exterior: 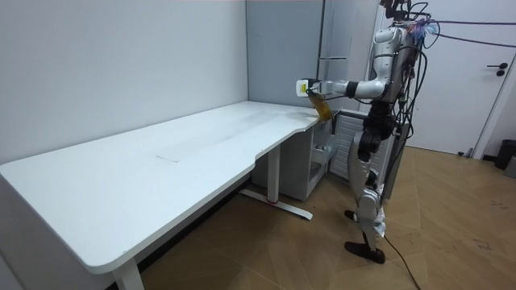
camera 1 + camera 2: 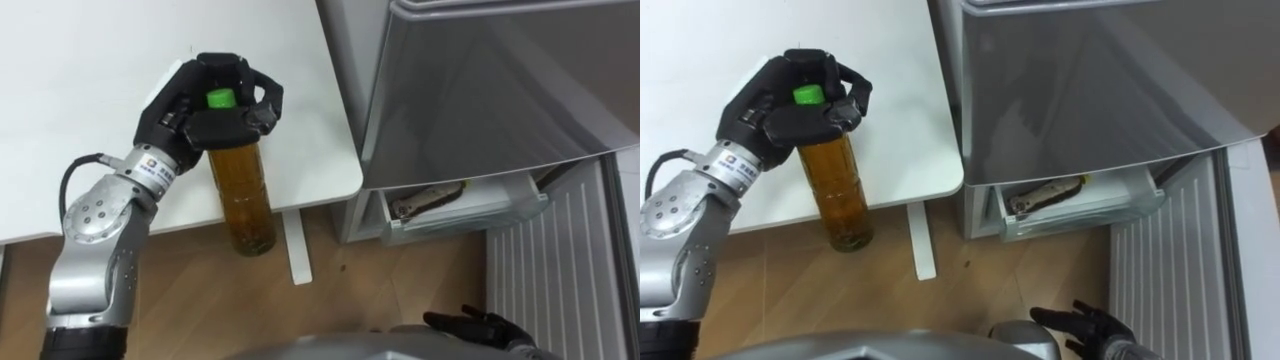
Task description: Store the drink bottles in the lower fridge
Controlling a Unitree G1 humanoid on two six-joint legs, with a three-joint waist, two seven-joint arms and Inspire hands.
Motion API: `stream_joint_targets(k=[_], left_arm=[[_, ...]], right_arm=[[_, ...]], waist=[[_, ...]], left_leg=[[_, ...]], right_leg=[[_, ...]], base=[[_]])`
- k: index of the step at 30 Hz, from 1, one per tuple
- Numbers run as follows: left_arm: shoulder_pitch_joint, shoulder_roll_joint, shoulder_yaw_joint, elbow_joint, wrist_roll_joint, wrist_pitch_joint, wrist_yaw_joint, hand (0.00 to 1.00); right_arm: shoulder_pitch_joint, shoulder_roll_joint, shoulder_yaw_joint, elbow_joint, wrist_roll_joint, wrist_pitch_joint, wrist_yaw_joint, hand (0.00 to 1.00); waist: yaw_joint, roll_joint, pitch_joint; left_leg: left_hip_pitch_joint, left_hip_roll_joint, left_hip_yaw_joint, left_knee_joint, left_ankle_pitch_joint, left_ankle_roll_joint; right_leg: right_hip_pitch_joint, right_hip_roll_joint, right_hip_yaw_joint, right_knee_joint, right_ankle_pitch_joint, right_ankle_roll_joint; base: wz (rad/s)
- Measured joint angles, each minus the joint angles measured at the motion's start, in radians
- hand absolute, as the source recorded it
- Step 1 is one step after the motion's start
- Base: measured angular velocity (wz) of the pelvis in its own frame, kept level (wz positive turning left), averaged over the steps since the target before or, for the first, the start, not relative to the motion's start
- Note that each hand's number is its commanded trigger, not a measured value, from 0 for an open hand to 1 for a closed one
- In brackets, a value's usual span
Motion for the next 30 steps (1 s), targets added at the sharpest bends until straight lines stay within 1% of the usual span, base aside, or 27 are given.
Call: stream_joint_targets(k=[8, 13, 14, 15, 18, 20, 23, 25, 28, 30], left_arm=[[0.0, 0.0, -0.001, 0.005, 0.0, 0.0, 0.017, 1.0], [0.0, 0.001, -0.003, 0.005, -0.009, 0.0, 0.022, 1.0], [0.0, 0.0, -0.003, 0.005, -0.019, -0.001, 0.025, 1.0], [0.0, 0.001, -0.009, 0.005, -0.02, -0.004, 0.029, 1.0], [0.0, 0.001, -0.039, 0.004, -0.021, -0.017, 0.043, 1.0], [-0.002, 0.0, -0.052, 0.003, -0.021, -0.022, 0.038, 1.0], [-0.003, -0.001, -0.07, 0.003, -0.022, -0.023, 0.035, 1.0], [-0.003, -0.006, -0.077, 0.003, -0.022, -0.025, 0.035, 1.0], [-0.003, -0.008, -0.084, 0.003, -0.021, -0.032, 0.032, 1.0], [-0.002, -0.007, -0.09, 0.005, -0.022, -0.036, 0.033, 1.0]], right_arm=[[0.0, 0.0, 0.01, -0.005, 0.001, 0.001, 0.0, 0.0], [-0.004, 0.0, 0.066, -0.043, 0.007, -0.002, 0.0, 0.0], [-0.003, 0.0, 0.083, -0.052, 0.006, -0.003, 0.0, 0.0], [0.006, 0.0, 0.104, -0.078, 0.0, -0.003, 0.0, 0.0], [0.022, 0.002, 0.147, -0.157, -0.034, -0.008, 0.009, 0.0], [0.017, 0.009, 0.162, -0.195, -0.059, -0.01, 0.029, 0.0], [0.017, 0.015, 0.218, -0.316, -0.12, -0.005, 0.08, 0.0], [0.016, 0.024, 0.259, -0.438, -0.125, -0.005, 0.131, 0.0], [0.01, 0.029, 0.289, -0.519, -0.148, -0.01, 0.182, 0.0], [0.014, 0.027, 0.329, -0.588, -0.163, -0.007, 0.244, 0.0]], waist=[[0.001, -0.001, 0.0003], [0.006, -0.013, -0.0003], [0.008, -0.018, 0.0009], [0.012, -0.021, 0.0009], [0.028, -0.021, 0.0008], [0.036, -0.019, -0.0005], [0.059, -0.01, 0.0007], [0.061, -0.006, 0.002], [0.066, -0.002, 0.0035], [0.069, -0.003, 0.0038]], left_leg=[[0.001, 0.0, 0.0, 0.0, 0.0, 0.0], [0.002, 0.0, 0.001, 0.002, 0.0, 0.0], [0.001, 0.0, 0.001, 0.006, 0.0, 0.0], [-0.001, 0.0, 0.001, 0.007, 0.0, 0.0], [-0.006, 0.001, 0.001, 0.007, 0.0, 0.0], [-0.016, 0.001, 0.001, 0.007, 0.0, -0.001], [-0.02, 0.001, 0.009, 0.008, 0.0, -0.001], [-0.024, 0.001, 0.007, 0.017, 0.0, -0.001], [-0.026, 0.001, 0.006, 0.018, 0.0, -0.001], [-0.025, 0.001, 0.003, 0.022, 0.0, -0.001]], right_leg=[[0.0, 0.0, 0.001, 0.001, 0.0, 0.0], [0.001, 0.0, -0.002, 0.002, 0.0, 0.0], [0.001, 0.0, -0.002, 0.002, 0.0, -0.001], [0.001, 0.0, -0.002, 0.002, 0.001, -0.001], [-0.003, 0.0, -0.003, 0.002, 0.001, -0.001], [-0.015, 0.0, -0.003, 0.004, 0.002, -0.002], [-0.03, 0.0, 0.001, 0.021, 0.003, -0.003], [-0.031, -0.001, 0.001, 0.023, 0.003, -0.003], [-0.031, -0.002, -0.004, 0.023, 0.003, -0.003], [-0.026, -0.002, -0.004, 0.023, 0.003, -0.004]], base=[[0.0], [0.0], [0.0], [0.0], [0.0], [0.0], [-0.09], [0.0], [0.04], [0.02]])
